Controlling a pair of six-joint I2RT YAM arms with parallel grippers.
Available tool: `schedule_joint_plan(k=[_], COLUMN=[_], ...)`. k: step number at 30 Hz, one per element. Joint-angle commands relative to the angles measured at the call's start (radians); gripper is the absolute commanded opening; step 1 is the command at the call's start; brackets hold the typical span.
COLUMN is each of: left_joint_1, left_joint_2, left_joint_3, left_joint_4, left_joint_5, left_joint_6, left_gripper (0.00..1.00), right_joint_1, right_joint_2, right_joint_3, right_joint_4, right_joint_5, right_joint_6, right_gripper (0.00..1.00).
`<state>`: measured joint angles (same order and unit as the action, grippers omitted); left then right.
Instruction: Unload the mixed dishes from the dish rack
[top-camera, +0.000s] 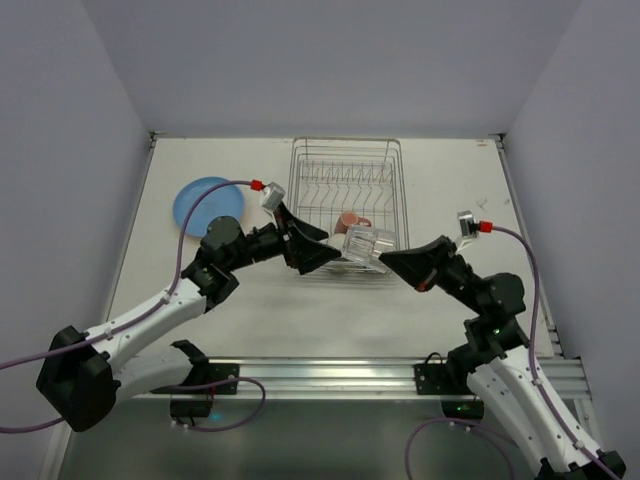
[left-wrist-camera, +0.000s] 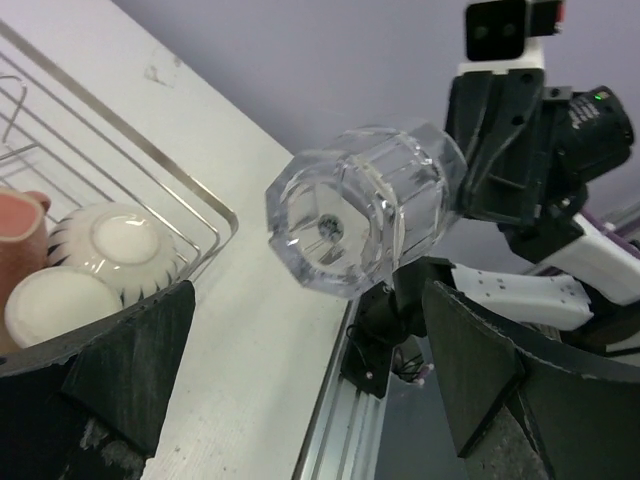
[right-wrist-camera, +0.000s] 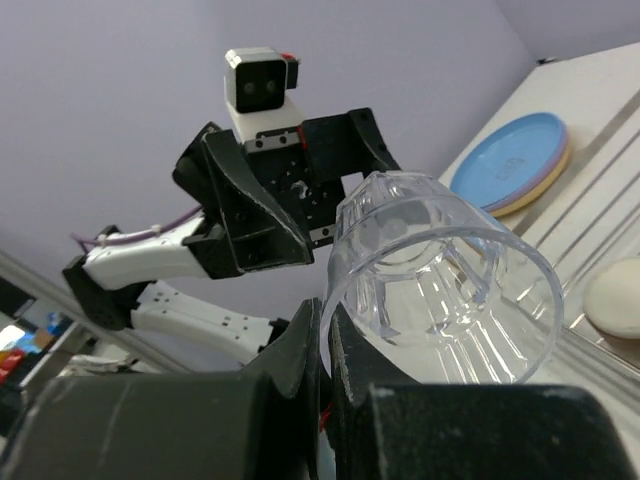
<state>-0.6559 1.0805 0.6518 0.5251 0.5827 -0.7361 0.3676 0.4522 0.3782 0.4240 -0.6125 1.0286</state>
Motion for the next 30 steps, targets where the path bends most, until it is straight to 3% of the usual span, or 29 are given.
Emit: schedule_joint_plan(k=[1,6,14,24,30], left_joint_1=[-0.001,-0.001,-0.001,-0.001,-0.001], left_joint_2=[-0.036,-0.039,-0.024,-0.030,-0.022], left_joint_3=[0.060,0.083,0.117,0.154,0.154], left_joint_4=[-0.181,-0.273,-0.352,-0.455,-0.467], left_joint_5=[-0.145,-0.221,-0.288,-0.380,-0.380], left_joint_6=[0.113,0.165,0.224,0.288,0.296], left_gripper=[1.00,1.00,1.00,1.00,1.00], right_joint_1=[0.002,0.002,0.002,0.002,0.002], right_joint_2=[-0.032,0.000,0.135,0.284,0.335], right_joint_3=[0.116,0.250,0.451,0.515,0.521], right_joint_4=[-0.229,-0.532,-0.862,-1.008,-1.027], right_joint_5=[0.136,0.279,0.578,0.876,0.974], right_joint_6=[-0.155,-0.315,-0.464,-0.480,-0.495], right_gripper=[0.00,0.00,0.00,0.00,0.00])
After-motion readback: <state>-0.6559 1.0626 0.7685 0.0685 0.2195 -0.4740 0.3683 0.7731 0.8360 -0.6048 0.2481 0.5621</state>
